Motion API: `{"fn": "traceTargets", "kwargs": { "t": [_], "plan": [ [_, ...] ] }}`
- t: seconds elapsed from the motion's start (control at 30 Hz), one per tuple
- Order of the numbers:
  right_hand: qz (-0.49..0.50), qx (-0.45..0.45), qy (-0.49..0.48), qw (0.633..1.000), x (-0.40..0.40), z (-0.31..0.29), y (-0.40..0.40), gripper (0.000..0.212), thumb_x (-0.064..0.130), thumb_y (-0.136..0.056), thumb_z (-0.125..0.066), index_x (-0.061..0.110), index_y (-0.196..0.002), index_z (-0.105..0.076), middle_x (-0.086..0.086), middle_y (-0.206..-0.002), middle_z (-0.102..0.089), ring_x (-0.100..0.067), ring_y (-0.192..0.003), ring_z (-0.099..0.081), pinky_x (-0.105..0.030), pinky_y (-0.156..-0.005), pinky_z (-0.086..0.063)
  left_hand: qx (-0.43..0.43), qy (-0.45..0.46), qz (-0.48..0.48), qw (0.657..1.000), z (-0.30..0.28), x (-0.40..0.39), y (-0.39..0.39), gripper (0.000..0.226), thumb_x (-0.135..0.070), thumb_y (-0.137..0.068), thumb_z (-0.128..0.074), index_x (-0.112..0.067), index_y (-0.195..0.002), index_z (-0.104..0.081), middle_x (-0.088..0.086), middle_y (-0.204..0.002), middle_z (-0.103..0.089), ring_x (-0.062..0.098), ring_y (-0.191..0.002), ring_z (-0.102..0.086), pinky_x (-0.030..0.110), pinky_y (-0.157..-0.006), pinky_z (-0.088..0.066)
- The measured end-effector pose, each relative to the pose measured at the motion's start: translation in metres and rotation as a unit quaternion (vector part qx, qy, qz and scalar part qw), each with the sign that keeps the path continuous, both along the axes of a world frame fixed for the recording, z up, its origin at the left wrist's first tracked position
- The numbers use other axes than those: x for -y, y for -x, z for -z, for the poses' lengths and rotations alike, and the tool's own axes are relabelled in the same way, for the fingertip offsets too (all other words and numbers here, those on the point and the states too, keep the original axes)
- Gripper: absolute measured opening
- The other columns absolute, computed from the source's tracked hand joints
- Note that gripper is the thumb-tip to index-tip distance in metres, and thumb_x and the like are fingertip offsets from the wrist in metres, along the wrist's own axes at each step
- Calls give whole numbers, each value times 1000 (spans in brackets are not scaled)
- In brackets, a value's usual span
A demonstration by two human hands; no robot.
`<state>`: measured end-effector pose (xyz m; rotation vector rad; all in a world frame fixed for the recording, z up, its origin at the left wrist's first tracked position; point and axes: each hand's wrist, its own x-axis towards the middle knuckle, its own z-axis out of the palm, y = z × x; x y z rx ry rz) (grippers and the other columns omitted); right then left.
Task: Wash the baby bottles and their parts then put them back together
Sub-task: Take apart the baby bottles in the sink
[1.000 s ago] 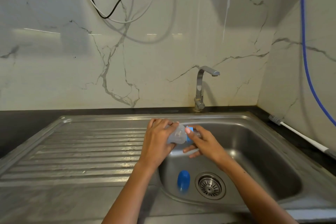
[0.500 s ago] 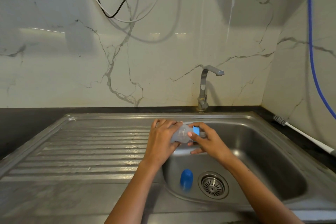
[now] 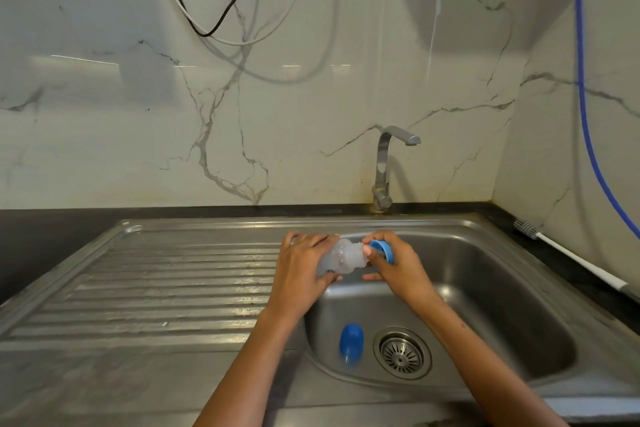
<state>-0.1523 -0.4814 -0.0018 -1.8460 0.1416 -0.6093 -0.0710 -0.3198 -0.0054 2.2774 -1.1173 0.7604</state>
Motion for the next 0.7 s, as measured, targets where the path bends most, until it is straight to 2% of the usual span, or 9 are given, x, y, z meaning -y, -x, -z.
{"fn": "traceTargets", "kwargs": {
  "t": [0.07,0.17,0.23,0.33,0.5,0.57,0.63,0.7],
  "plan": [
    [44,9,-26,999,-3,3,-3,10,12,-90,-63,11,-100,-60,0,-95,-61,-11,-84,-64,-18,-59,-57,5,2,-5,1000,2,1,-1,67,-36,-69,-82,-21,-130,-58,-5,-121,-63,15,-112,-55,25,-103,-23],
    [71,0,-11,997,-3,5,-5,9,9,-87,-67,10,-95,-64,1,-90,-63,-10,-79,-65,-18,-59,-57,-1,-6,0,1000,4,0,-4,66,-33,-69,-82,-19,-130,-59,-4,-121,-63,15,-113,-55,26,-108,-20],
    [50,-10,-28,998,0,4,-3,10,6,-86,-67,8,-95,-67,-1,-92,-64,-15,-84,-66,-22,-64,-59,-28,5,16,999,5,0,-6,66,-30,-69,-82,-19,-130,-58,-3,-122,-63,15,-115,-54,29,-114,-16],
    [-8,-30,-106,994,10,-1,1,11,5,-86,-67,8,-96,-70,-9,-99,-68,-21,-88,-70,-28,-68,-60,-73,30,45,996,2,0,-8,66,-26,-68,-84,-18,-129,-59,-2,-123,-63,14,-116,-54,30,-117,-13],
    [-84,-82,-182,976,31,-3,7,10,3,-87,-64,10,-92,-71,-3,-89,-74,-18,-81,-73,-24,-63,-58,-158,33,77,984,7,2,-8,66,-25,-68,-84,-21,-129,-58,-4,-127,-62,13,-122,-53,37,-118,-17],
    [-70,-109,-123,984,40,-1,10,10,5,-87,-64,12,-91,-69,-2,-90,-71,-16,-80,-72,-20,-61,-56,-141,-34,47,988,13,6,-7,65,-31,-72,-80,-26,-132,-54,-7,-131,-58,12,-126,-47,35,-117,-19],
    [-16,-157,12,987,53,2,10,7,8,-89,-63,14,-92,-66,-1,-94,-65,-12,-76,-66,-13,-55,-51,-100,-116,2,988,16,14,-9,63,-39,-74,-77,-31,-132,-53,-10,-129,-58,11,-122,-48,31,-111,-27],
    [55,-213,125,968,67,9,9,7,9,-92,-61,12,-97,-65,-2,-96,-60,-7,-73,-58,-11,-48,-46,-78,-174,-25,981,18,25,-14,61,-44,-73,-76,-31,-129,-55,-8,-123,-61,11,-114,-53,28,-104,-32]
  ]
}}
